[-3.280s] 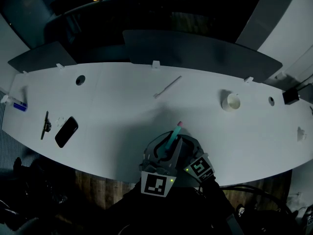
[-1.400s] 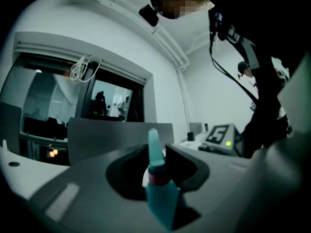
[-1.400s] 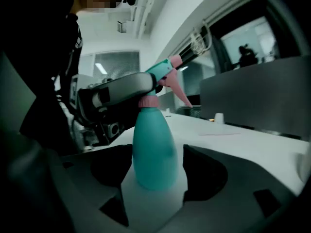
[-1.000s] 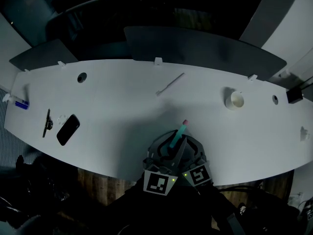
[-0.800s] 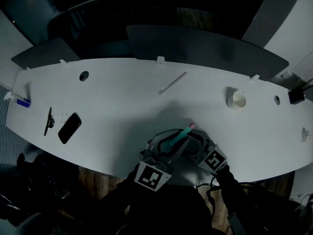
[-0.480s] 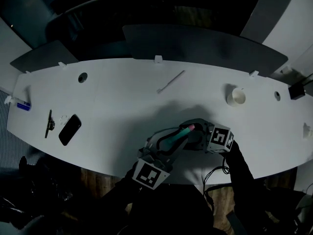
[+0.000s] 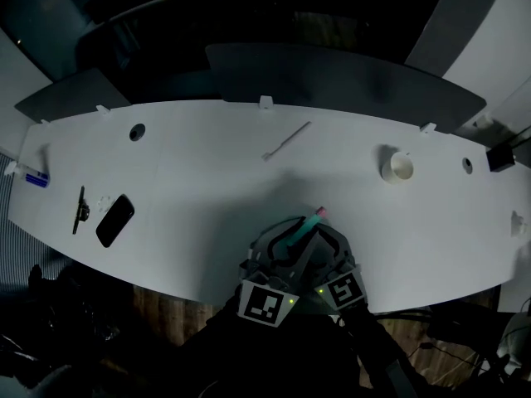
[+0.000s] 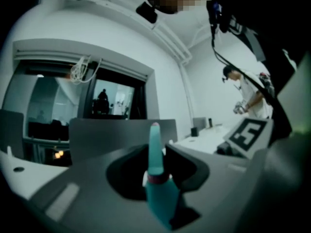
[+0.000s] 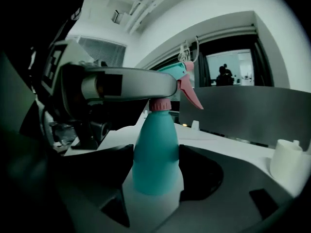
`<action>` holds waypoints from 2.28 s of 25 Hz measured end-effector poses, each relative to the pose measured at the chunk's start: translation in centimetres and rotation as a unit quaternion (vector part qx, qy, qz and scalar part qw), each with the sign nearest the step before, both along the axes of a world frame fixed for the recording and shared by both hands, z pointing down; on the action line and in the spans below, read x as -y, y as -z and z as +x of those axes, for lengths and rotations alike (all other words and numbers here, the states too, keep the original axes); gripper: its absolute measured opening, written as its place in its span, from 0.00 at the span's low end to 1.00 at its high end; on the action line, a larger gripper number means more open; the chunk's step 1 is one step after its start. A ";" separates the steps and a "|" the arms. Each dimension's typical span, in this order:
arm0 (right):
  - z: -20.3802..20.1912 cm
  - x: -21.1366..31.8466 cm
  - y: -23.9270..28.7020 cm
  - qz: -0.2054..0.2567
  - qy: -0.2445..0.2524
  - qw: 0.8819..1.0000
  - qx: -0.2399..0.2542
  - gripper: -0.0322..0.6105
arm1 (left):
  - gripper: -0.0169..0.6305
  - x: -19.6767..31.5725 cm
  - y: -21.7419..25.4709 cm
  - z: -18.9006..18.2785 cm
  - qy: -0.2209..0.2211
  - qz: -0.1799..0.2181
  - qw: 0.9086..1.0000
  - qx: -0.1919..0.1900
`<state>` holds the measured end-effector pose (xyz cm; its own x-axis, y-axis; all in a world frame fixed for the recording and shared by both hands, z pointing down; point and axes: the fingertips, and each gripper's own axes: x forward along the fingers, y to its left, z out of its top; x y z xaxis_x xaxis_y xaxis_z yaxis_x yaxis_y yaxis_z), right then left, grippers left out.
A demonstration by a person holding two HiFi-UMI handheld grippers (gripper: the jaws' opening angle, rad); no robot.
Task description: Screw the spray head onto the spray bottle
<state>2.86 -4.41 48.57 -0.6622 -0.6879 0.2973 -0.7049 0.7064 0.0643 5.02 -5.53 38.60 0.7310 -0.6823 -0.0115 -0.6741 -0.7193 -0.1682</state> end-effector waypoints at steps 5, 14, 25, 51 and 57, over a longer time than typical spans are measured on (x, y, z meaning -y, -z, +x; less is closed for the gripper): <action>0.2 -0.1 -0.1 -0.006 0.210 0.978 -0.011 0.52 | 0.19 -0.8 -0.5 0.7 -0.133 -0.014 0.989 0.064; 0.7 0.1 -1.1 -0.094 0.295 0.951 -0.015 0.53 | 0.19 -1.1 -1.1 0.9 -0.188 -0.053 0.976 0.094; -0.3 0.6 0.5 0.001 -0.031 0.999 0.028 0.52 | 0.19 -0.1 -0.7 0.4 -0.087 -0.069 0.993 0.043; 0.0 1.0 0.4 -0.006 -0.052 0.998 0.032 0.53 | 0.19 0.4 -1.1 1.1 -0.148 -0.095 0.981 0.082; 0.0 0.5 -0.2 -0.048 0.227 0.972 0.030 0.53 | 0.19 -0.8 -1.9 1.4 -0.248 -0.106 0.955 0.124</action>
